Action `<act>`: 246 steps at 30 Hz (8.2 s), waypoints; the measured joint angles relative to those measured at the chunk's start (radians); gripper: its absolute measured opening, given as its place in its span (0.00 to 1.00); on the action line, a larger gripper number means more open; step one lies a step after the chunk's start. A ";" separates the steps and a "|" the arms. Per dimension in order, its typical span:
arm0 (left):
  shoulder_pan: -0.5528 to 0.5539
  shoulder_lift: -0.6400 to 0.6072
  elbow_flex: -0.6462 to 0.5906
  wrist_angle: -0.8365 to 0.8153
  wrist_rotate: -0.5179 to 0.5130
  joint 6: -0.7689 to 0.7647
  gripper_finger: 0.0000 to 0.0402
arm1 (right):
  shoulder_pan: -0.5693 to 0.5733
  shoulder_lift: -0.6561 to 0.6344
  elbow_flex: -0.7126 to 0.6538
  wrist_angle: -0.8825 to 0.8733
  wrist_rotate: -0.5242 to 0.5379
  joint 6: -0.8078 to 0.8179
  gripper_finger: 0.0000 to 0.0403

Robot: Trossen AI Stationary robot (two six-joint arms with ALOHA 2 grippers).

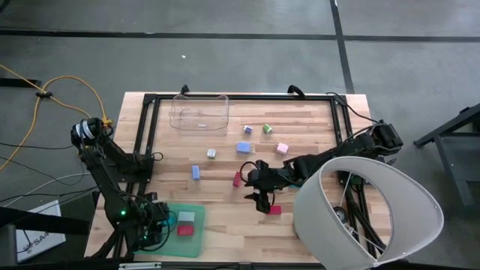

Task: Pick & Place Office items
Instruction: Put the left light blue digital clock into the green bin, then put the red digital clock into the green bin

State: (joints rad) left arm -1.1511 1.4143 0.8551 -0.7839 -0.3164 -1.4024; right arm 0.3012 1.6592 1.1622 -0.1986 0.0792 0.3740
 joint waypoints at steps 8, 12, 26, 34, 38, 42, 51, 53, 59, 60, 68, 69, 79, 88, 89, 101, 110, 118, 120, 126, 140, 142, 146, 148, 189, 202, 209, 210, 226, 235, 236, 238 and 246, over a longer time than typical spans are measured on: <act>0.000 0.000 0.000 -0.031 0.012 -0.065 0.45 | 0.000 0.000 0.000 0.000 0.000 0.000 0.49; 0.000 0.000 0.000 -0.050 0.040 -0.084 0.45 | 0.000 0.000 0.000 0.000 0.000 0.012 0.49; 0.025 0.000 0.000 -0.037 0.000 -0.005 0.62 | 0.000 0.000 0.000 0.000 0.000 0.023 0.49; 0.104 0.000 0.000 -0.026 0.000 0.154 0.63 | 0.000 0.000 0.000 0.000 0.000 0.023 0.49; 0.147 0.000 0.000 -0.002 0.004 0.215 0.63 | 0.000 0.000 0.000 0.000 0.000 0.023 0.49; 0.194 -0.004 0.002 0.093 0.010 0.321 0.63 | 0.000 0.000 0.000 0.000 0.000 0.023 0.49; 0.326 -0.084 0.059 0.205 0.101 0.569 0.63 | -0.001 0.000 0.000 -0.015 0.000 0.015 0.49; 0.361 -0.108 0.060 0.209 0.097 0.614 0.63 | -0.007 0.000 0.000 -0.055 -0.001 0.015 0.49; 0.494 -0.162 0.060 0.215 0.050 0.749 0.63 | -0.038 0.000 0.000 -0.210 0.001 0.022 0.49; 0.518 -0.167 0.060 0.215 0.049 0.771 0.63 | -0.042 0.000 0.000 -0.232 0.000 0.023 0.49; 0.701 -0.179 0.060 0.232 0.052 0.967 0.63 | -0.075 0.000 0.000 -0.424 0.000 0.002 0.49; 0.723 -0.179 0.060 0.242 0.052 0.986 0.63 | -0.075 0.000 0.000 -0.448 0.000 -0.003 0.49; 0.885 -0.179 0.060 0.342 0.053 1.096 0.63 | -0.066 0.000 0.000 -0.529 -0.073 -0.044 0.49; 0.908 -0.179 0.061 0.345 0.054 1.057 0.63 | 0.007 0.000 0.000 -0.550 -0.137 -0.113 0.49; 0.908 -0.179 0.061 0.345 0.055 1.057 0.63 | 0.018 0.000 0.000 -0.551 -0.133 -0.112 0.49; 0.908 -0.178 0.061 0.345 0.055 1.054 0.63 | 0.069 0.000 0.000 -0.484 -0.031 -0.082 0.49; 0.908 -0.178 0.061 0.345 0.055 1.054 0.63 | 0.011 0.036 0.000 -0.433 -0.151 -0.128 0.49; 0.908 -0.177 0.060 0.363 0.055 1.054 0.63 | -0.027 0.053 -0.001 -0.417 -0.234 -0.163 0.49; 0.908 -0.177 0.060 0.376 0.055 1.054 0.63 | -0.032 0.064 0.000 -0.414 -0.255 -0.165 0.49; 0.908 -0.177 0.060 0.379 0.054 1.054 0.63 | -0.027 0.067 -0.015 -0.395 -0.272 -0.146 0.49; 0.908 -0.177 0.060 0.382 0.054 1.054 0.63 | 0.005 0.067 -0.118 -0.277 -0.283 -0.011 0.49; 0.908 -0.177 0.060 0.382 0.054 1.054 0.63 | 0.017 0.067 -0.117 -0.275 -0.250 -0.006 0.49; 0.908 -0.177 0.060 0.382 0.054 1.054 0.63 | 0.033 0.067 -0.117 -0.275 -0.215 0.000 0.49; 0.908 -0.177 0.060 0.382 0.054 1.054 0.63 | 0.035 0.067 -0.117 -0.275 -0.209 0.000 0.49; 0.908 -0.177 0.060 0.390 0.054 1.054 0.63 | 0.066 0.132 -0.116 -0.226 -0.215 0.016 0.49; 0.908 -0.177 0.060 0.389 0.054 1.054 0.63 | 0.067 0.132 -0.116 -0.226 -0.210 0.016 0.65; 0.908 -0.177 0.060 0.389 0.054 1.054 0.63 | 0.084 0.132 -0.116 -0.228 -0.177 0.015 0.67; 0.908 -0.177 0.060 0.389 0.054 1.054 0.63 | 0.086 0.132 -0.116 -0.230 -0.170 0.015 0.67; 0.908 -0.177 0.060 0.389 0.054 1.054 0.63 | 0.103 0.132 -0.116 -0.242 -0.152 -0.002 0.67; 0.908 -0.177 0.060 0.389 0.054 1.054 0.63 | 0.112 0.132 -0.116 -0.247 -0.132 -0.005 0.66; 0.908 -0.177 0.060 0.389 0.054 1.054 0.63 | 0.112 0.132 -0.116 -0.247 -0.131 -0.005 0.66; 0.908 -0.177 0.060 0.389 0.054 1.054 0.63 | 0.111 0.132 -0.116 -0.248 -0.130 -0.005 0.66; 0.908 -0.177 0.060 0.390 0.054 1.054 0.63 | 0.111 0.174 -0.114 -0.257 -0.136 -0.021 0.66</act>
State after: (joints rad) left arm -0.2432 1.2369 0.9154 -0.3935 -0.2622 -0.3481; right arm 0.4126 1.8337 1.0486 -0.4553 -0.0565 0.3531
